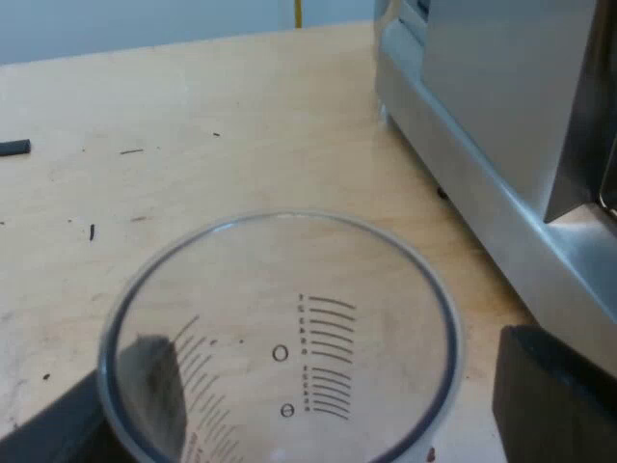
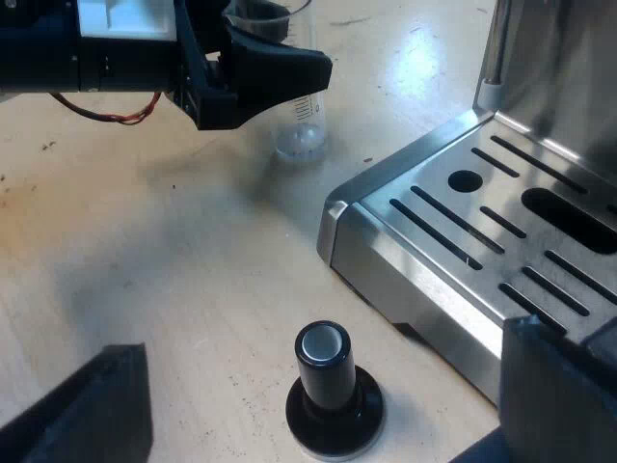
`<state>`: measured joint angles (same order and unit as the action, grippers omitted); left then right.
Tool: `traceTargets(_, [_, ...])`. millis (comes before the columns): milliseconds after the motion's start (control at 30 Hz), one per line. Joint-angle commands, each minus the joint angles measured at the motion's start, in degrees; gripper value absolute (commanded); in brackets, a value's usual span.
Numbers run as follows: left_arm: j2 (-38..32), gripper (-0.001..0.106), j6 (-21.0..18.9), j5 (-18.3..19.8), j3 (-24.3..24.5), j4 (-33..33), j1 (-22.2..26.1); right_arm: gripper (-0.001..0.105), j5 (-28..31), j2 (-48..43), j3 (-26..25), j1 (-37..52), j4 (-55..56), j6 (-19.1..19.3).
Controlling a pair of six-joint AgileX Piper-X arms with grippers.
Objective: Pour the beans into the coffee machine
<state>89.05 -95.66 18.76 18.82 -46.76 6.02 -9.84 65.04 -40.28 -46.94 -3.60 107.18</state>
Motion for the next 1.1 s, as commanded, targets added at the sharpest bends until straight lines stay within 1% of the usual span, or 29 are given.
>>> traceTargets(33, [0.1, 0.07, -0.4, 0.8, 0.4, -0.2, 0.1, 0.079, -0.3, -0.1, -0.2, 0.0, -0.5, 0.5])
traceTargets(100, [0.1, 0.072, -0.4, 0.8, 0.4, 0.5, 0.1, 0.079, -0.3, -0.1, -0.2, 0.0, -0.5, 0.5])
traceTargets(200, [0.1, 0.076, -0.4, 0.8, 0.4, 3.2, 0.1, 0.079, -0.3, -0.1, -0.2, 0.0, -0.5, 0.5])
traceTargets(300, [0.1, 0.076, 0.0, -0.1, 0.4, 6.1, 0.1, 0.079, -0.3, -0.1, -0.2, 0.0, -0.5, 0.5])
traceTargets(500, [-0.2, 0.075, -0.2, -0.1, 0.4, 7.2, 0.1, 0.079, -0.3, -0.1, -0.2, 0.0, -0.5, 0.5])
traceTargets(567, [-0.8, 0.075, -0.6, -0.3, 0.4, 9.6, 0.1, 0.079, -0.3, -0.1, -0.2, 0.0, -0.5, 0.5])
traceTargets(633, [-2.2, 0.075, -0.6, -2.5, 0.4, 13.8, 0.1, 0.079, -0.3, -0.1, -0.2, 0.0, -0.5, 0.5])
traceTargets(667, [-2.6, 0.075, -0.6, -3.1, 0.4, 14.7, 0.1, 0.079, -0.3, -0.1, -0.2, 0.0, -0.5, 0.5])
traceTargets(700, [-3.5, 0.075, -0.6, -3.9, 0.4, 17.3, 0.1, 0.079, -0.3, -0.1, -0.2, 0.0, -0.5, 0.5])
traceTargets(800, [-5.3, 0.075, -0.6, -4.0, 0.4, 22.7, 0.1, 0.079, -0.3, -0.1, -0.2, 0.0, -0.5, 0.5])
traceTargets(933, [-11.0, 0.075, -0.6, -4.0, 0.4, 32.6, 0.1, 0.079, -0.3, -0.1, -0.2, 0.0, -0.5, 0.5])
traceTargets(967, [-11.9, 0.075, -0.6, -4.0, 0.4, 33.4, 0.1, 0.079, -0.3, -0.1, -0.2, 0.0, -0.5, 0.5])
traceTargets(1000, [-13.7, 0.073, -0.6, -4.0, 0.4, 36.1, 0.1, 0.079, -0.3, -0.1, -0.2, 0.0, -0.5, 0.3])
traceTargets(1067, [-16.1, 0.071, -0.6, -3.5, 0.4, 40.0, 0.1, 0.079, -0.3, -0.1, -0.2, 0.0, -0.5, -1.5])
traceTargets(1100, [-17.6, 0.071, -0.6, -3.5, 0.4, 41.9, 0.1, 0.079, -0.3, -0.1, -0.2, 0.0, -0.5, -3.3])
